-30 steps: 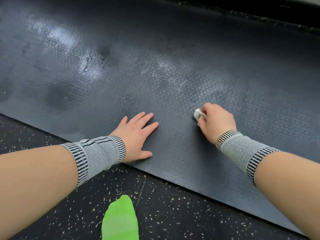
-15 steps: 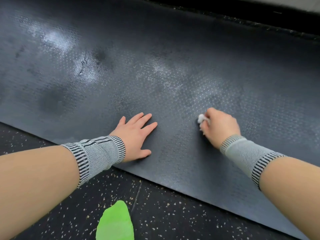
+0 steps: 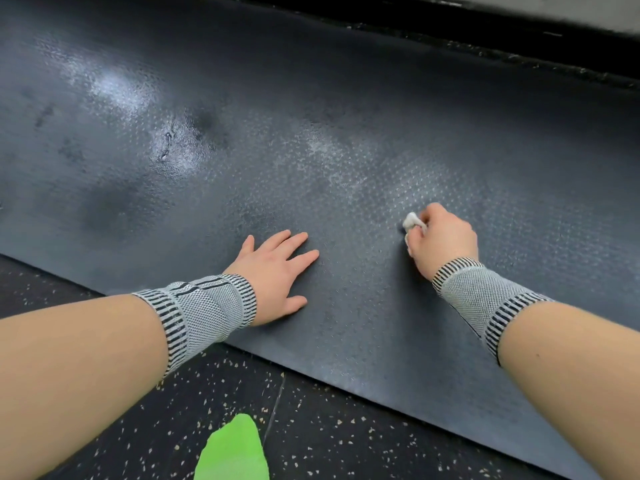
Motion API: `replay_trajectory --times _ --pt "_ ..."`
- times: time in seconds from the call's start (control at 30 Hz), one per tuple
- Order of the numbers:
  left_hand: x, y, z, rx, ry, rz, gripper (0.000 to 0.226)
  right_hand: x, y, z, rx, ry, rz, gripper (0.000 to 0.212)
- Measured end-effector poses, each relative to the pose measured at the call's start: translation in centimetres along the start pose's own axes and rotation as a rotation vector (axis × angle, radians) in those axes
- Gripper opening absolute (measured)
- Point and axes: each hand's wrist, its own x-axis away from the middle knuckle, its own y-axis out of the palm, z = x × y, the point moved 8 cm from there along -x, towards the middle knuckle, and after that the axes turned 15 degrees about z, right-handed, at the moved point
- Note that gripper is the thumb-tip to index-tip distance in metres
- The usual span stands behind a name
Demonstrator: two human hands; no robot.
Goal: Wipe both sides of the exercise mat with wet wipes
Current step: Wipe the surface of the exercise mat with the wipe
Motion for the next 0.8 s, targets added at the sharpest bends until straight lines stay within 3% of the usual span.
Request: replay_trajectory --times 0.07,0.2,0.27,0.5,0.57,0.7,0.73,0.8 --pt "-0.3 -0.2 -0.2 0.017 -0.022 0.018 0.076 1.1 0.5 -1.1 -0.035 0.016 -0.009 0.015" --pt "-1.4 -0.6 -0.6 0.037 -0.044 0.055 0.071 9.0 3.6 -9.1 -0.115 -0.454 -0.232 0.018" --pt "-2.0 -0.7 -0.7 0.027 -0.038 0.053 0.072 8.5 3.6 -9.5 -0.087 -0.561 -0.233 0.019" --pt "-3.3 -1.2 -1.4 0.029 -0.053 0.055 0.069 -1.7 0.3 -0.6 -0.08 0.102 0.068 0.01" --pt "-4.0 -1.4 -1.5 0.041 -0.06 0.071 0.066 0.1 1.3 -2.8 -0.107 0.056 0.029 0.01" --pt "-5.2 -1.6 -1.5 0.044 -0.06 0.101 0.063 4.7 3.9 -9.6 -0.098 -0.447 -0.171 0.015" --pt "-5.3 -1.5 -1.6 0.042 -0.056 0.102 0.063 3.7 3.6 -9.3 -0.078 -0.47 -0.151 0.015" --pt "-5.4 -1.4 -1.6 0.036 -0.046 0.097 0.064 -0.1 2.7 -6.7 -0.082 -0.31 -0.078 0.013"
